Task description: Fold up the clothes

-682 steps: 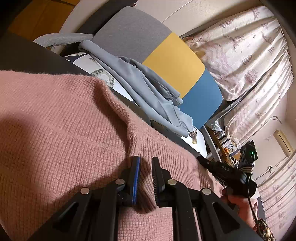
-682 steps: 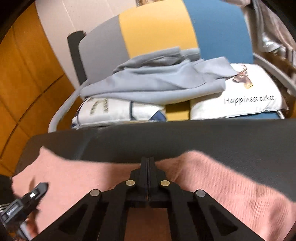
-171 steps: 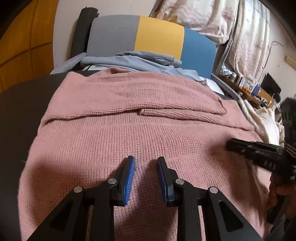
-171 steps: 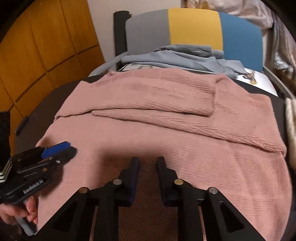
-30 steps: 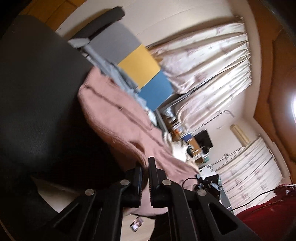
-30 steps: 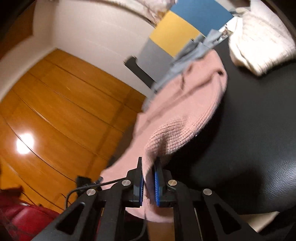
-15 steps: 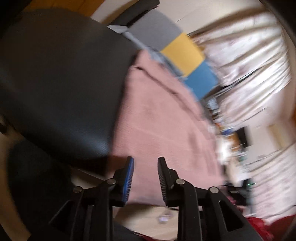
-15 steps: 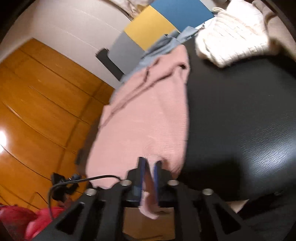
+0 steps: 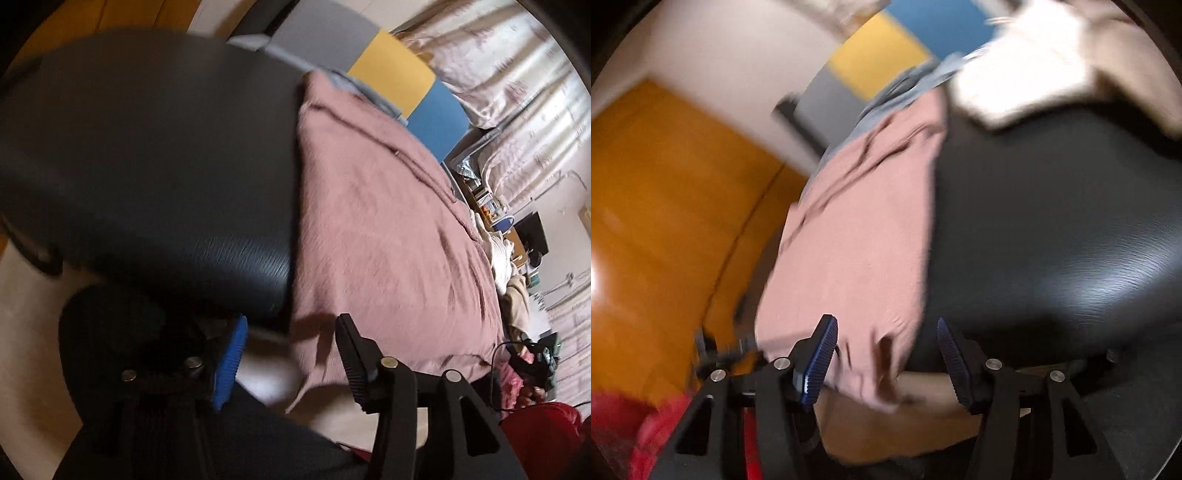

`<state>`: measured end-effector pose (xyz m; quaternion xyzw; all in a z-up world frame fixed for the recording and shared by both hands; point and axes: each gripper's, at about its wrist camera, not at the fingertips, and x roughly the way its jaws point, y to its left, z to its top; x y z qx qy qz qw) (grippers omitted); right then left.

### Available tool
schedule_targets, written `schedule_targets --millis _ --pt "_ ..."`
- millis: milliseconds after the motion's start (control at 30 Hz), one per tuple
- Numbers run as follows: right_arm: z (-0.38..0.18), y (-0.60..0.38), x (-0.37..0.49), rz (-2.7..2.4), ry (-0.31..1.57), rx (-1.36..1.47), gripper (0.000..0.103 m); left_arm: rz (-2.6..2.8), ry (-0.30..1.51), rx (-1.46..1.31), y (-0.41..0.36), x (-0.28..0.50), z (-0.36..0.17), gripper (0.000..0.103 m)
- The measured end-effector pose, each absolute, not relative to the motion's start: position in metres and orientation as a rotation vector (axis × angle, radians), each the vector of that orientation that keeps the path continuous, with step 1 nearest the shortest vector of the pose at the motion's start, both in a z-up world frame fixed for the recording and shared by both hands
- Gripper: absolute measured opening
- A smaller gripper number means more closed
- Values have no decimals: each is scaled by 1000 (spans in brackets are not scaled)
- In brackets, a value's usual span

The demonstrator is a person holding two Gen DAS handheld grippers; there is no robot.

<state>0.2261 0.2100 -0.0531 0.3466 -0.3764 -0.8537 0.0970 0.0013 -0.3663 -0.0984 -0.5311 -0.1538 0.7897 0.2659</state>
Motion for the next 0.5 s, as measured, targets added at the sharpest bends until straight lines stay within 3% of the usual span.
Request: schedule_targets --millis 133,333,500 --pt "-61 212 221 -2514 -1169 1008 60 2051 -569 -1441 -367 -2 -108 53" --pt "-72 216 213 -2493 -1249 979 60 1878 -682 -1480 -341 -5 -118 70" --pt "-75 209 213 -2448 -1259 969 60 1834 -645 -1597 -315 -9 -129 65"
